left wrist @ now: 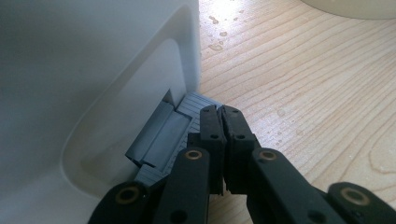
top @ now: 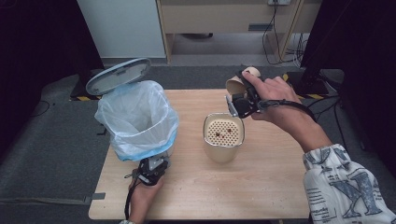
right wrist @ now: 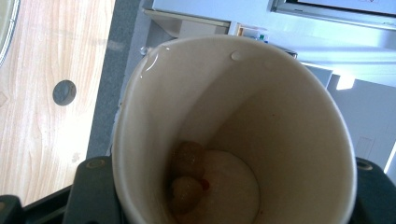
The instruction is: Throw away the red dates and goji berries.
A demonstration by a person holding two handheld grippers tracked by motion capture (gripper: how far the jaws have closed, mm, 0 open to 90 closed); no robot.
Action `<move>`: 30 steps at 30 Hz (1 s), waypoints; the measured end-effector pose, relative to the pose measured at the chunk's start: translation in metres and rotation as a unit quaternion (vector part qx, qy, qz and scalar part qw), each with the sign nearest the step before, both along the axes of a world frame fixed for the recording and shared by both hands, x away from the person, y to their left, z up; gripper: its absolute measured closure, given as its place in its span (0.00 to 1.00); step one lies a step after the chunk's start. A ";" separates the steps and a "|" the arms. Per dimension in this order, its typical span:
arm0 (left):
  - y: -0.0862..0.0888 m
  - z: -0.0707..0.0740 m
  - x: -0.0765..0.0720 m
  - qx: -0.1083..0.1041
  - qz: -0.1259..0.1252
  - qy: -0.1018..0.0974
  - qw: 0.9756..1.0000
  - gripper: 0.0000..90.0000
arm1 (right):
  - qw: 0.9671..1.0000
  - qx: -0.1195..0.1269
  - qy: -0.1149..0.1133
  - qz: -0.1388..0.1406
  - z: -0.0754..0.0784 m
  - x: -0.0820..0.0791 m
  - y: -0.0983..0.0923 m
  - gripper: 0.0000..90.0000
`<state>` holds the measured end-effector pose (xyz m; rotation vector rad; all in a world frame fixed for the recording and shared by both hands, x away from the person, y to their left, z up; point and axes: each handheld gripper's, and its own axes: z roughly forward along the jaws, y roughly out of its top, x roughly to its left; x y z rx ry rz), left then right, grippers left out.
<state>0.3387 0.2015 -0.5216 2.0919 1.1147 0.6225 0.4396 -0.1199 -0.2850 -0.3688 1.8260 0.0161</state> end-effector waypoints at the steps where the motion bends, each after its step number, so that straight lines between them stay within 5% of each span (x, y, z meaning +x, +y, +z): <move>1: 0.000 0.000 0.000 0.000 0.000 0.000 1.000 0.97 | 1.000 -0.002 -0.001 -0.001 0.000 0.000 0.000 0.40; 4: 0.000 0.000 0.000 0.000 0.000 0.000 1.000 0.97 | 1.000 -0.011 -0.007 0.002 -0.001 0.000 0.000 0.40; 7: 0.000 0.000 0.000 0.000 -0.001 0.000 1.000 0.97 | 0.998 -0.054 -0.033 0.002 -0.002 0.000 0.001 0.41; 11: 0.000 0.000 0.000 0.000 0.000 0.000 1.000 0.97 | 0.998 -0.049 -0.038 -0.002 -0.001 0.001 0.003 0.41; 16: 0.000 0.000 0.000 -0.001 0.000 0.000 1.000 0.97 | 0.992 -0.121 -0.029 0.011 -0.024 0.002 0.011 0.41; 19: 0.000 0.000 0.000 -0.001 0.000 0.001 1.000 0.97 | 0.995 -0.097 -0.038 -0.003 -0.014 0.005 0.005 0.41; 22: 0.000 0.000 0.000 -0.001 -0.001 0.001 1.000 0.97 | 0.994 -0.100 -0.044 -0.006 -0.013 0.006 0.004 0.41; 24: 0.000 0.000 0.000 0.000 0.000 0.000 1.000 0.97 | 0.985 -0.166 -0.042 0.005 -0.033 0.004 0.008 0.41; 25: 0.000 0.000 0.000 0.000 0.000 0.000 1.000 0.97 | 0.985 -0.166 -0.042 0.005 -0.033 0.004 0.008 0.41; 26: 0.000 0.000 0.000 0.000 0.001 0.000 1.000 0.97 | 0.982 -0.183 -0.047 0.006 -0.037 0.004 0.009 0.41; 30: 0.000 0.000 0.000 -0.001 0.000 0.001 1.000 0.97 | 0.987 -0.149 -0.064 -0.012 -0.027 0.008 0.005 0.41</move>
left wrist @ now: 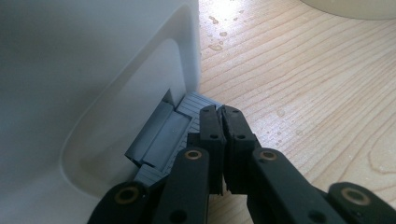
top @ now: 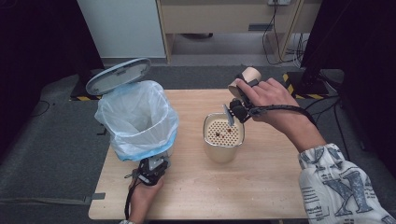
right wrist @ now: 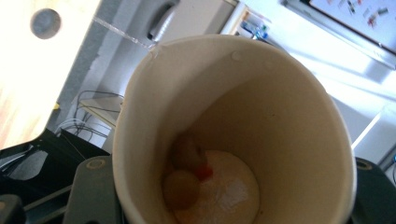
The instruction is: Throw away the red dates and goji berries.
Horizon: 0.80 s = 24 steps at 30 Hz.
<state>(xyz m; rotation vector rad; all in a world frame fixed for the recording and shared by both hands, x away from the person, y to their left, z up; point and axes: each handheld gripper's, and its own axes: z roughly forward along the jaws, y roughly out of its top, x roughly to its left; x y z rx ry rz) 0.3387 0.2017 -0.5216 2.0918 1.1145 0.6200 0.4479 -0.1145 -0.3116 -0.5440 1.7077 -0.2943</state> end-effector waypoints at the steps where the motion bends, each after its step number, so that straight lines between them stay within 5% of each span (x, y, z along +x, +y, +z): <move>1: 0.000 0.000 0.000 0.000 -0.001 0.000 1.000 0.97 | 1.000 -0.014 0.001 0.001 -0.006 0.000 0.001 0.41; 3: 0.000 0.000 0.000 -0.001 -0.001 0.001 1.000 0.97 | 0.997 -0.079 0.011 0.010 -0.027 -0.003 0.004 0.41; 6: 0.000 0.000 0.000 0.000 0.000 0.000 1.000 0.96 | 0.995 -0.098 0.008 0.011 -0.033 -0.003 0.006 0.41; 9: 0.000 0.000 0.000 0.000 0.000 -0.001 1.000 0.96 | 0.999 -0.048 0.002 0.003 -0.020 0.001 0.005 0.41; 14: 0.000 0.000 0.000 0.000 0.000 0.000 1.000 0.96 | 0.999 -0.050 0.013 0.000 -0.025 0.002 0.003 0.40; 18: 0.000 0.000 0.000 0.000 0.000 -0.001 1.000 0.96 | 0.999 -0.012 0.033 -0.006 -0.027 0.003 -0.001 0.40; 22: 0.000 0.000 0.000 0.000 0.000 -0.001 1.000 0.96 | 0.998 0.032 0.052 -0.011 -0.025 0.005 -0.006 0.40; 24: 0.000 0.000 0.000 0.000 0.000 -0.001 1.000 0.96 | 0.995 0.072 0.068 -0.017 -0.023 0.006 -0.013 0.40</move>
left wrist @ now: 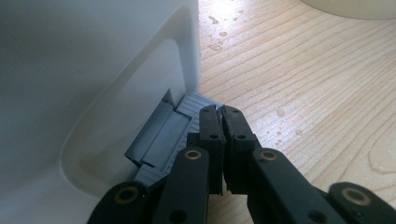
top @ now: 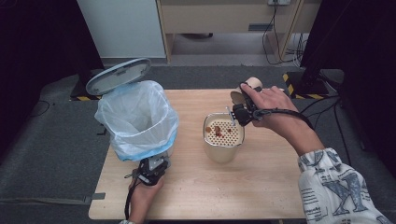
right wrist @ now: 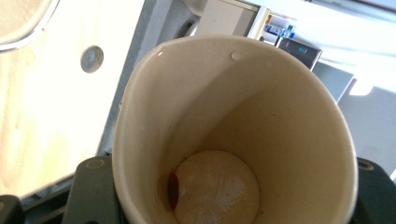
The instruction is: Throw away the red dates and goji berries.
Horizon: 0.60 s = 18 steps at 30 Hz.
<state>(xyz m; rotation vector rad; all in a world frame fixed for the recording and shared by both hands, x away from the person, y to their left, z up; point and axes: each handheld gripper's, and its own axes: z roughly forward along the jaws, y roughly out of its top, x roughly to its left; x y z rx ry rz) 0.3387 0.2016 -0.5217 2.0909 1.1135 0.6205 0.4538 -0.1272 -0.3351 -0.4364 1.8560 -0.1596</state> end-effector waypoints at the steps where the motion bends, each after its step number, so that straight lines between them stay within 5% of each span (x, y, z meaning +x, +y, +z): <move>1: 0.000 0.000 0.000 0.000 0.000 0.000 1.000 0.96 | 1.000 0.013 0.006 -0.003 0.000 0.000 -0.002 0.40; 6: 0.000 0.000 0.000 0.000 0.001 0.000 1.000 0.96 | 0.998 0.053 0.024 -0.010 0.001 0.001 -0.010 0.40; 7: -0.002 0.000 -0.002 -0.005 0.018 0.001 1.000 0.96 | 0.997 0.066 0.029 -0.013 0.000 0.002 -0.012 0.40; 10: -0.002 -0.001 -0.002 -0.009 0.018 0.003 1.000 0.96 | 0.994 0.100 0.046 -0.017 -0.002 0.004 -0.019 0.40; 13: -0.002 -0.001 -0.002 -0.009 0.017 0.003 1.000 0.96 | 0.992 0.110 0.053 -0.021 -0.002 0.005 -0.021 0.40; 18: -0.002 -0.001 -0.002 -0.010 0.018 0.003 1.000 0.96 | 0.985 0.153 0.076 -0.029 -0.004 0.008 -0.029 0.40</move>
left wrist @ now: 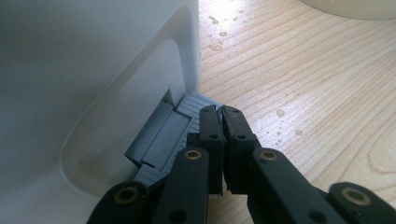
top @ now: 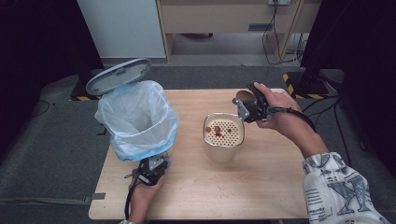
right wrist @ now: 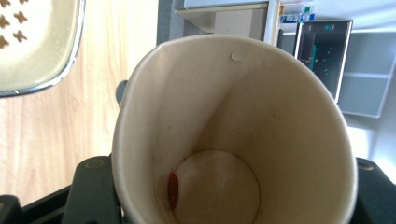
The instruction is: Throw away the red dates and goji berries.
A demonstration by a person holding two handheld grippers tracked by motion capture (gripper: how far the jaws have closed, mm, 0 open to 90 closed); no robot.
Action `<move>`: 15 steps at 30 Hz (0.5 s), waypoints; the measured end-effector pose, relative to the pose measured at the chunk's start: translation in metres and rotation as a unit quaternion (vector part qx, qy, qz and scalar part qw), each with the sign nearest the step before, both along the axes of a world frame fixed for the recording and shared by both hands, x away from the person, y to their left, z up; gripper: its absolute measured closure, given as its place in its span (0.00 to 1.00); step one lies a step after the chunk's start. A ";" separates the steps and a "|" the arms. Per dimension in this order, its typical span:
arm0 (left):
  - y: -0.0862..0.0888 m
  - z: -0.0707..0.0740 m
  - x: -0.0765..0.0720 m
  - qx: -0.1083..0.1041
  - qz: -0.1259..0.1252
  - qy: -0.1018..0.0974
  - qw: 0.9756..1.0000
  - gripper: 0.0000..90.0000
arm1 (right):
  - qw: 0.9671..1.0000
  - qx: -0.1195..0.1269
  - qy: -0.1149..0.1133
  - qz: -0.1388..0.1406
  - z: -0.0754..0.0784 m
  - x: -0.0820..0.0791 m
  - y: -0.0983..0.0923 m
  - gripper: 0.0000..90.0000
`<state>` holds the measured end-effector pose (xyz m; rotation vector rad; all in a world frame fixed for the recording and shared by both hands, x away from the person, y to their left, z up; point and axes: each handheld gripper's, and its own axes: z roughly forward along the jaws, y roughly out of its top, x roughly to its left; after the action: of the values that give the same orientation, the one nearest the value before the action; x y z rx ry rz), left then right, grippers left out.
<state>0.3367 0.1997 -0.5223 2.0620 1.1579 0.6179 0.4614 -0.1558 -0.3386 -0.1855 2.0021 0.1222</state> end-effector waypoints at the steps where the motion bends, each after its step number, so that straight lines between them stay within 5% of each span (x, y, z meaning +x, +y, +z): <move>1: 0.000 0.000 0.000 0.002 -0.001 0.001 1.000 0.96 | 1.000 0.019 0.010 -0.002 0.001 0.001 -0.004 0.40; 15: 0.000 0.000 0.000 0.001 -0.001 0.001 1.000 0.96 | 0.995 0.088 0.049 -0.022 0.000 0.005 -0.025 0.40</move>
<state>0.3368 0.2002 -0.5221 2.0654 1.1559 0.6158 0.4665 -0.1808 -0.3384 -0.0232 2.0796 0.2838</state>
